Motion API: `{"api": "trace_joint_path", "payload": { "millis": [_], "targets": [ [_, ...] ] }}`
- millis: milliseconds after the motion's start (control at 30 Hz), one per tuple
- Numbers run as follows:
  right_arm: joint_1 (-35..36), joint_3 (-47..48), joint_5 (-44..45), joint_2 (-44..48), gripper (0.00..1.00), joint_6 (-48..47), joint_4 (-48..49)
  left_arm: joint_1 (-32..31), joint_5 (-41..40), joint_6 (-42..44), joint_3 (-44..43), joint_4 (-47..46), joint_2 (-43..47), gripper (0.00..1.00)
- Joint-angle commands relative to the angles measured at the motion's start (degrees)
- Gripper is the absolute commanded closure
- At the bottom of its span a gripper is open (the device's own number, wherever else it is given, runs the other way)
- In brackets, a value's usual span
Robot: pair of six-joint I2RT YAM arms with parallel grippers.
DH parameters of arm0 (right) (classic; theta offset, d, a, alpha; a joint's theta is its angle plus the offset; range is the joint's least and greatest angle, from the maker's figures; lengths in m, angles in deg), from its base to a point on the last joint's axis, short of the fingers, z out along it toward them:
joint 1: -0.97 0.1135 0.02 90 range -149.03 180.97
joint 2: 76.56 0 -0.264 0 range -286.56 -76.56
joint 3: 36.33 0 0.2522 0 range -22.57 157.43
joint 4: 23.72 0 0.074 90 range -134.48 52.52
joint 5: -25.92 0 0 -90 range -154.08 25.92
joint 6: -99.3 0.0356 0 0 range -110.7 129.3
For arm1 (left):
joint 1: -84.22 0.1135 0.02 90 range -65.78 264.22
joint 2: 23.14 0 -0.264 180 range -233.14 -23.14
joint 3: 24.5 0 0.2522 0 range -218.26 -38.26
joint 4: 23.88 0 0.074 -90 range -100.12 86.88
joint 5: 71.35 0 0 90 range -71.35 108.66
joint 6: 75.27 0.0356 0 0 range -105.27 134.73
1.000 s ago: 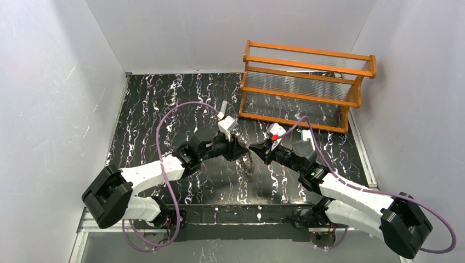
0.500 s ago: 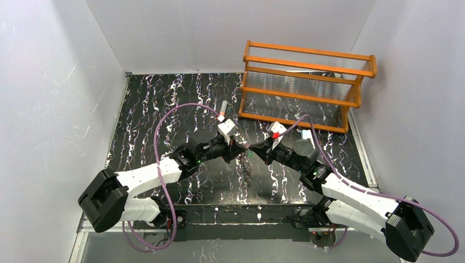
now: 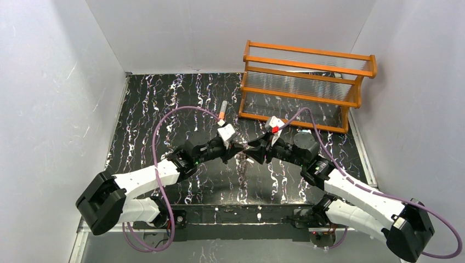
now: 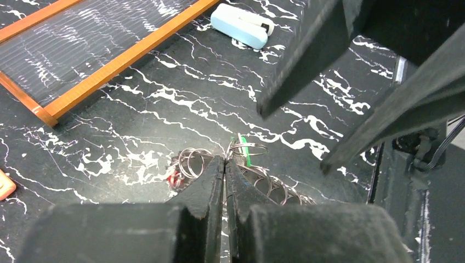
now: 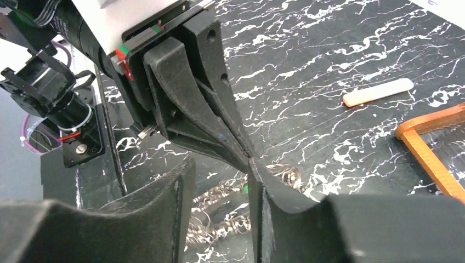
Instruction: Remove the keys from the keyring
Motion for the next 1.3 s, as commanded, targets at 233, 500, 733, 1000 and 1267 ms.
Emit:
{"api": "trace_joint_path", "payload": {
  "millis": [233, 500, 733, 1000, 1267],
  "targets": [
    [-11.0, -3.5, -12.1, 4.7, 0.40, -8.0, -2.2, 0.2, 4.9, 11.5, 2.8, -4.0, 5.2, 1.00],
    [-12.0, -10.3, -21.3, -0.4, 0.34, -8.9, 12.4, 0.2, 6.8, 12.5, 3.0, -3.1, 6.7, 1.00],
    [-12.0, -12.0, -27.2, -8.5, 0.33, -5.3, 26.6, 0.2, 8.2, 10.6, 3.3, -5.0, 6.0, 1.00],
    [-12.0, -11.9, -30.8, -15.5, 0.36, -0.7, 37.1, 0.1, 8.5, 9.2, 3.4, -6.4, 5.4, 1.00],
    [-12.0, -12.0, -32.8, -16.5, 0.61, 1.7, 39.6, 0.2, 6.3, 8.9, 3.5, -6.4, 5.1, 1.00]
  ]
}}
